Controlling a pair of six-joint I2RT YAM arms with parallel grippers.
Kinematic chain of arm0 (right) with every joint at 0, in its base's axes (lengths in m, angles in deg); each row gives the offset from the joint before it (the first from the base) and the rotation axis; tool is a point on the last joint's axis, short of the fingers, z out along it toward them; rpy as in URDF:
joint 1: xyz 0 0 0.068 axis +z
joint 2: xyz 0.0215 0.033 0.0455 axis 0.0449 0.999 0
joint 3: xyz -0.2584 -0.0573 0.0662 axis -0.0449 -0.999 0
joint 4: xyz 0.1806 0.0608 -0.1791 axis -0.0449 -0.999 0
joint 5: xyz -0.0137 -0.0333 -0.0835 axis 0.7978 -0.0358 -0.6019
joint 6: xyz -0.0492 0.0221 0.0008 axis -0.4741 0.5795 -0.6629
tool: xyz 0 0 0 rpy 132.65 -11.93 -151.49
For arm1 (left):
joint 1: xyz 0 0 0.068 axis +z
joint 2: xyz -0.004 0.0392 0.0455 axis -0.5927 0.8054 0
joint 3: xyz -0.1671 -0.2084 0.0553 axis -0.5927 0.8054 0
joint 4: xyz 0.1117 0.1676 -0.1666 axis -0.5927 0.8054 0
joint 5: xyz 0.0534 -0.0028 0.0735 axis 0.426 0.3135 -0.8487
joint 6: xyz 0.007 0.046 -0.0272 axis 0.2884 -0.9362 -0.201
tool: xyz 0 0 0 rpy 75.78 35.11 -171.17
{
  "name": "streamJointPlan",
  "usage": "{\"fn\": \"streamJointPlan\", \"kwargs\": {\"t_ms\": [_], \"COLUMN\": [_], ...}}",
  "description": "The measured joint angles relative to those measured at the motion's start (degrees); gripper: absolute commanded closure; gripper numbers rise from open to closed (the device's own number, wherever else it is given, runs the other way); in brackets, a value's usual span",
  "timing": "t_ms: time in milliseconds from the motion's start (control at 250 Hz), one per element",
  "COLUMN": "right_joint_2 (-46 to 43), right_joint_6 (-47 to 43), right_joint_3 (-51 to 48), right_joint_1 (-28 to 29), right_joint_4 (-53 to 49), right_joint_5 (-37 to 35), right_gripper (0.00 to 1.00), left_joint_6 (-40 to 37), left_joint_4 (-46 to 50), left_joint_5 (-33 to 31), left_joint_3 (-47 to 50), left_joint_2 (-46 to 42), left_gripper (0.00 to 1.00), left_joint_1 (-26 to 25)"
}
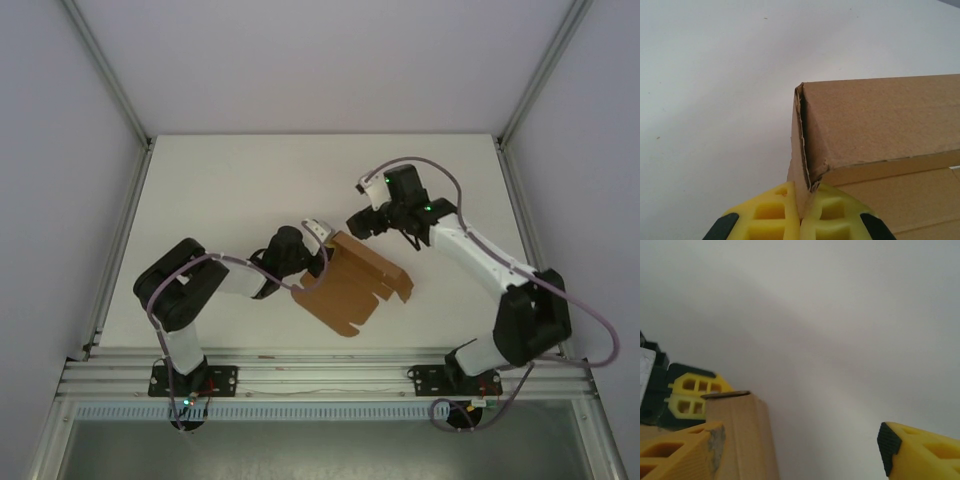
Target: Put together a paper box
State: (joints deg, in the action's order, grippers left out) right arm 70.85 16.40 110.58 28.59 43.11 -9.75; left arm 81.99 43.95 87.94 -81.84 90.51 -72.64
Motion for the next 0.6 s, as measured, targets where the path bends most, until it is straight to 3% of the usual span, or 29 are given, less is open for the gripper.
{"fn": "streamJointPlan", "kwargs": {"t_ms": [140, 376, 472, 600], "right_joint_2": [4.55, 11.54, 13.25, 14.34], "right_joint_6": [-0.46, -0.28, -0.52, -0.5], "right_joint_3": [0.39, 4.26, 5.68, 6.05], "right_joint_1": [0.07, 0.07, 0.04, -0.09], "right_joint_4": [-3.87, -6.91, -7.74, -8.04], "right_joint_5": [5.53, 8.41, 10.03, 11.78], "right_gripper": [0.33, 0.46, 0.47, 0.49], "left_joint_6": [-0.04, 0.0, 0.2, 0.52], "left_joint_4": [-0.02, -1.36, -2.47, -3.23], "left_joint_5": [-0.26, -1.27, -1.55, -2.69], "left_joint_3": [0.02, 0.0, -0.02, -0.02], "left_joint_2": [0.02, 1.03, 1.64, 2.69], "left_gripper": [1.0, 1.0, 0.92, 0.74], "left_joint_1": [-0.04, 0.09, 0.37, 0.39]}}
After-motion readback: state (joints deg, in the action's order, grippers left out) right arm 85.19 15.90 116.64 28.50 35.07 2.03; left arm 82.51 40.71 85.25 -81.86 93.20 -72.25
